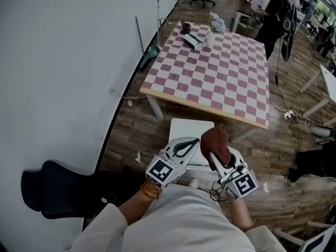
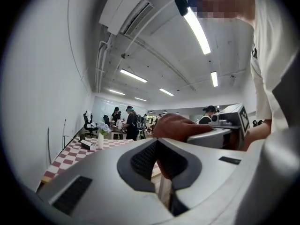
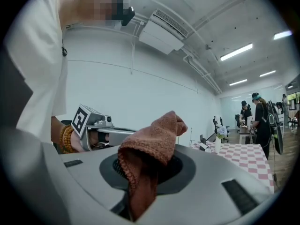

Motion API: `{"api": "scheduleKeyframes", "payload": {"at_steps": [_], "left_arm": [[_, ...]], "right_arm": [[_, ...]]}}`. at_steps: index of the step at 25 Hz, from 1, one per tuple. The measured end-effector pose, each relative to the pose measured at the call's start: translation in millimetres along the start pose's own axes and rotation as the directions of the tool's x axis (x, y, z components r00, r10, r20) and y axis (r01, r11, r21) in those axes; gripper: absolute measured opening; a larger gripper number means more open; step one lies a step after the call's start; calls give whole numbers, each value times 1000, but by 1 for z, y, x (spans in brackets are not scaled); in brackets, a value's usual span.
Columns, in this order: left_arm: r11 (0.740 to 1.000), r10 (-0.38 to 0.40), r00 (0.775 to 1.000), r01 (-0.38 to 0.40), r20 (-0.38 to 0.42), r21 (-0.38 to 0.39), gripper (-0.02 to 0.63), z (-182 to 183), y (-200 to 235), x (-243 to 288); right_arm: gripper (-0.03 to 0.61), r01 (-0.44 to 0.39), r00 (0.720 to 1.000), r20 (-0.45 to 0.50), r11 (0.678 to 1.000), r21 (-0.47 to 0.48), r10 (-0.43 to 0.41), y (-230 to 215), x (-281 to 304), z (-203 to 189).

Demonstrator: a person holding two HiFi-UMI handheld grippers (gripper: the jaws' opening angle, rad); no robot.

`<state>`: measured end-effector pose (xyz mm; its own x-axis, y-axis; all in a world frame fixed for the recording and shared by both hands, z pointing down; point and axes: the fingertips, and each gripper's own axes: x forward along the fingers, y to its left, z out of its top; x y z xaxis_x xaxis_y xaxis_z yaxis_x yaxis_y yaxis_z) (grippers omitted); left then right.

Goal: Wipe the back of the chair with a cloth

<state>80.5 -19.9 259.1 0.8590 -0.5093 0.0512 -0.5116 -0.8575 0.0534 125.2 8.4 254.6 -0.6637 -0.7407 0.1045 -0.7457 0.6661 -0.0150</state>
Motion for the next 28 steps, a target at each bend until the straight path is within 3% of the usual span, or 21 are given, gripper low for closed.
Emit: {"api": "scheduleKeyframes", "payload": {"at_steps": [4, 11, 28], "left_arm": [[999, 48, 998, -48, 39, -3, 28, 17, -2, -9], [998, 61, 997, -61, 56, -7, 28, 27, -7, -19], [998, 48, 999, -48, 15, -32, 28, 23, -20, -16]], "right_arm": [[81, 13, 1000, 23, 1000, 0, -13, 9, -6, 9], [82, 26, 997, 68, 1000, 2, -26, 15, -12, 26], [82, 39, 996, 79, 999, 9, -40, 16, -18, 22]]}}
